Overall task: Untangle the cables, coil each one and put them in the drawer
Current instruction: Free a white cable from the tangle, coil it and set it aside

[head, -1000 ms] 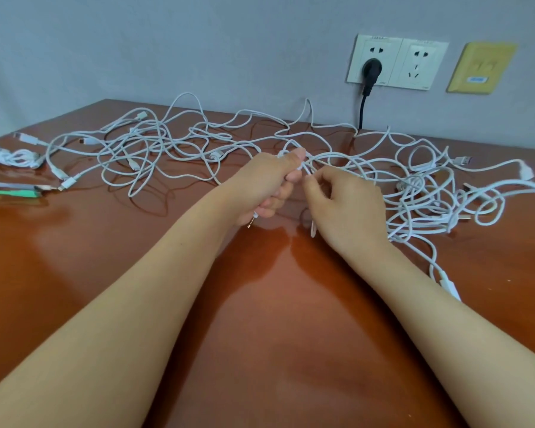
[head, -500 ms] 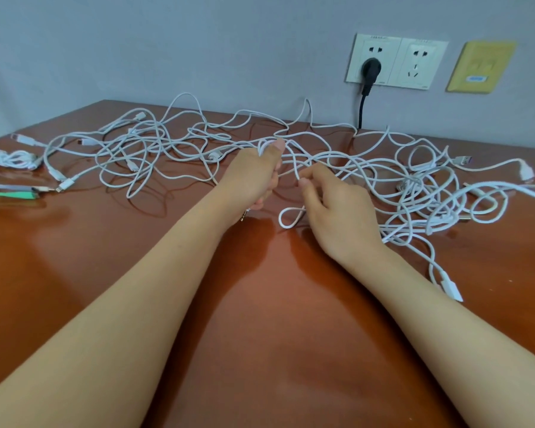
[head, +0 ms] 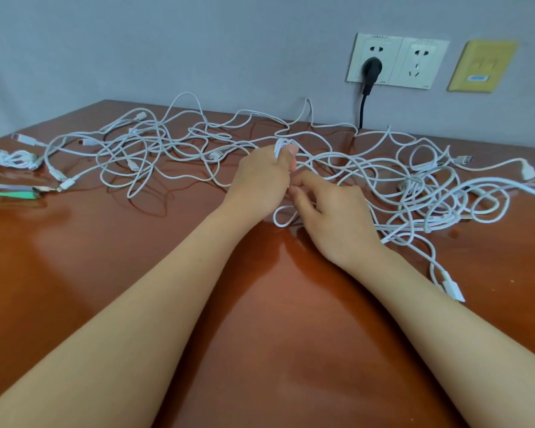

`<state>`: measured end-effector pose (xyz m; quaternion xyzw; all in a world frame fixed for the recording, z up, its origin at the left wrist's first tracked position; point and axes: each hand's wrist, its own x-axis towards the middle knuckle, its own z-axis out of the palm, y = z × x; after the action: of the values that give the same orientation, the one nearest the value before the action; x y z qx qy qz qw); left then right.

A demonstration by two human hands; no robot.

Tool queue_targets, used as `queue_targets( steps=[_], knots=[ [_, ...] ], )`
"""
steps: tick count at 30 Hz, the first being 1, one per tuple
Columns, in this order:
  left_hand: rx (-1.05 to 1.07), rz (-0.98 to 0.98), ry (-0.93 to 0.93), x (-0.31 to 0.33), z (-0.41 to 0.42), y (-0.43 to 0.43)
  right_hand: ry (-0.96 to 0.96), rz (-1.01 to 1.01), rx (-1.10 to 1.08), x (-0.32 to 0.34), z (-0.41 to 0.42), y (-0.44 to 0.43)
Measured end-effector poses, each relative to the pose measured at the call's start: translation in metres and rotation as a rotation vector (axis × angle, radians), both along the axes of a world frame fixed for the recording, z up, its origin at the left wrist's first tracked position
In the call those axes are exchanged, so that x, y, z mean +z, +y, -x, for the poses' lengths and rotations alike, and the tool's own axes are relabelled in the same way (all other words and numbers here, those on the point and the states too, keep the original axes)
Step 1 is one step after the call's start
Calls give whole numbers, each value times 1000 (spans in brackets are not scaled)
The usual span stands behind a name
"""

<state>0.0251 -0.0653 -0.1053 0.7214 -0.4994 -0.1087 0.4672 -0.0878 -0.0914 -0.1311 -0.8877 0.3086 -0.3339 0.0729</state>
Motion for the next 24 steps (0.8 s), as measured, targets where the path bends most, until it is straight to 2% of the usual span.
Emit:
queue_targets(
  steps=[3, 5, 9, 15, 17, 19, 24],
  knots=[
    [76, 37, -100, -1, -3, 1, 6, 37, 6, -1, 0, 1],
    [67, 74, -13, -1, -2, 2, 9, 28, 4, 0, -1, 3],
    [66, 177, 515, 2, -5, -2, -26, -45, -14, 1, 0, 3],
    [12, 441, 1170, 8, -22, 1, 48, 28, -14, 1, 0, 3],
    [-5, 493, 1323, 9, -29, 0, 72, 34, -15, 0, 1, 4],
    [-8, 465, 1344, 10, -34, 0, 99, 49, -19, 0, 1, 5],
    [65, 349, 1157, 11, -33, 1, 9, 19, -30, 2, 1, 3]
  ],
)
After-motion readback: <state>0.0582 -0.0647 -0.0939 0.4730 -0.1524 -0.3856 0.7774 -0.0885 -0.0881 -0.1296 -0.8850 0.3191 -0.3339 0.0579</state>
